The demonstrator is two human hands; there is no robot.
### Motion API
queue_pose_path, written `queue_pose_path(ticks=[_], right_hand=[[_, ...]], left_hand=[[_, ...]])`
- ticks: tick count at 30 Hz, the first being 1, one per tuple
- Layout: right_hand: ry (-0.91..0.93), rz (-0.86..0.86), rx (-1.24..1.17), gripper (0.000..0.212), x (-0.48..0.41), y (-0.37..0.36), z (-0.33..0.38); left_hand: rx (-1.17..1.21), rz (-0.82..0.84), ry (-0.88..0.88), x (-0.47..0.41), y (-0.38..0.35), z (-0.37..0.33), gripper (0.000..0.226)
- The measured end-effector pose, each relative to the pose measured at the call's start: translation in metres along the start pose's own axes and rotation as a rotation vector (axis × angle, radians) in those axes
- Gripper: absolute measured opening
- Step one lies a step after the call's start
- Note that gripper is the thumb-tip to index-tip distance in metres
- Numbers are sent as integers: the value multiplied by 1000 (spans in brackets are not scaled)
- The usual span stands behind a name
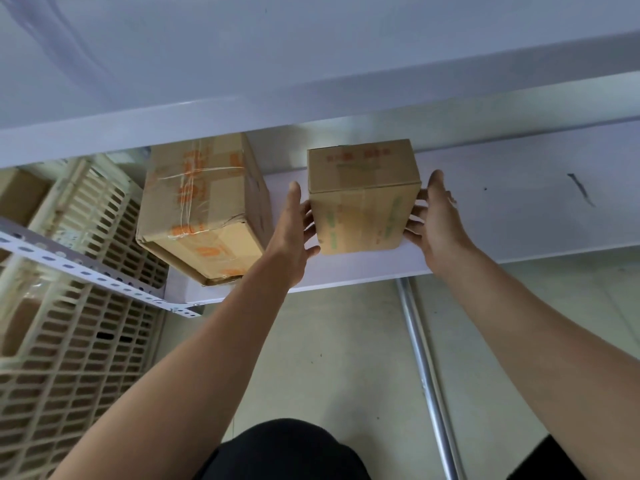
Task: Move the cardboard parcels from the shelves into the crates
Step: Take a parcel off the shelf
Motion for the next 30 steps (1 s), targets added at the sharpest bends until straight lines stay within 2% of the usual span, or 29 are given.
queue_pose_path(ticks=[3, 8, 11, 15, 19, 24, 28, 30], right_hand=[[-88, 23, 2, 72, 4, 0, 5], [-82, 57, -85, 78, 21, -6, 12], [-76, 78, -147, 74, 28, -6, 5], [-66, 136, -162, 82, 36, -12, -10], [-24, 134, -157, 71, 45, -22, -19], [16, 128, -149, 72, 60, -24, -20], [-3, 120, -146, 79, 93, -30, -8], [-25, 140, -138, 69, 116, -35, -1]], left_hand=[[9, 15, 37, 2, -5, -4, 90], [45, -22, -32, 6, -1, -5, 85], [56, 24, -53, 10, 3, 0, 88], [81, 116, -141, 15, 1, 16, 79], [26, 194, -206, 24, -8, 29, 74], [11, 181, -268, 34, -10, 30, 75], [8, 143, -218, 61, -18, 21, 74], [24, 129, -188, 86, -23, 16, 72]])
Point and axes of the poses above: each hand's wrist, its own x-axis away from the middle knuckle, its own y-axis out of the back of the hand, z = x × y, the point moved 2 cm from there along -x, towards the middle knuckle, and after that the axes turned 13 degrees about z, right-handed, at the moved point
